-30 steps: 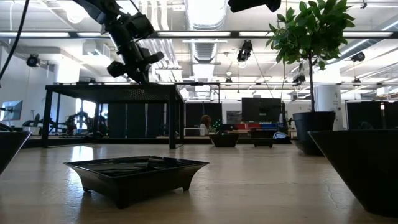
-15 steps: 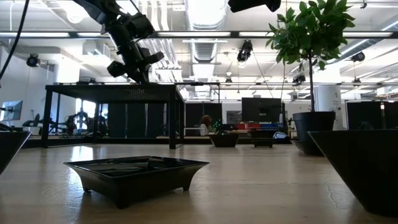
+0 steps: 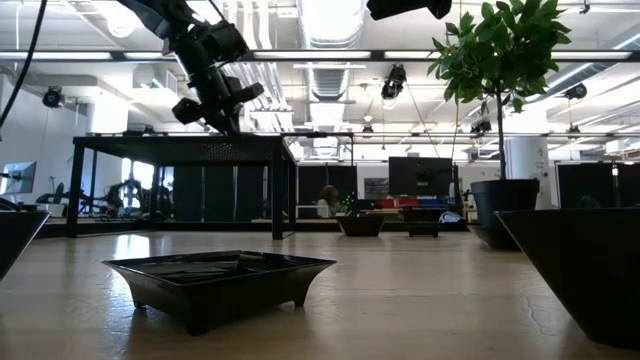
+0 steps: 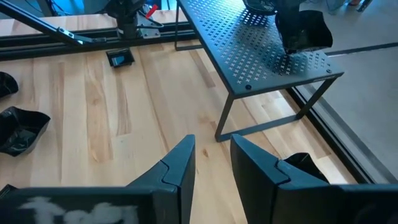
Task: Pick & Place Mini shaped plates
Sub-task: Put the distorted square plate on the shelf
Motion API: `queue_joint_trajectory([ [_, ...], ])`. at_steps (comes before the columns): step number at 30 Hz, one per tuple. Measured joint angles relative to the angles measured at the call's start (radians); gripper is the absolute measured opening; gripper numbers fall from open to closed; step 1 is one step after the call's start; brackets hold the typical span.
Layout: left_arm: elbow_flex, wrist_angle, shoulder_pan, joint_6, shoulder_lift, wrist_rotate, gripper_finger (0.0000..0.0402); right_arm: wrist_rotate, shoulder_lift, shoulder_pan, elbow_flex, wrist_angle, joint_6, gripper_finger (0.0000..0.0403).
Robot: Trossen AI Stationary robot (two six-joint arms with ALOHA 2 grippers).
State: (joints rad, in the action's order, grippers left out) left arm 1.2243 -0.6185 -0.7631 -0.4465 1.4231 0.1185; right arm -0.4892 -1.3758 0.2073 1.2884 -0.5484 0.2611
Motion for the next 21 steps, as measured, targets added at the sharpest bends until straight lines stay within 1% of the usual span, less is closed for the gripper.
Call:
queue_joint_trajectory([
  [5,0.0,0.006,0.0,0.0,0.0,-0.005,0.0005,0.0,0.0,0.0,0.0,0.001,0.0,0.01],
  [14,0.0,0.005,0.0,0.0,0.0,-0.005,0.0057,0.0,0.0,0.0,0.0,0.001,0.0,0.0094],
  [21,0.0,0.005,-0.001,0.001,-0.004,-0.005,0.0061,0.0,0.0,0.0,0.0,0.001,0.014,0.0083],
])
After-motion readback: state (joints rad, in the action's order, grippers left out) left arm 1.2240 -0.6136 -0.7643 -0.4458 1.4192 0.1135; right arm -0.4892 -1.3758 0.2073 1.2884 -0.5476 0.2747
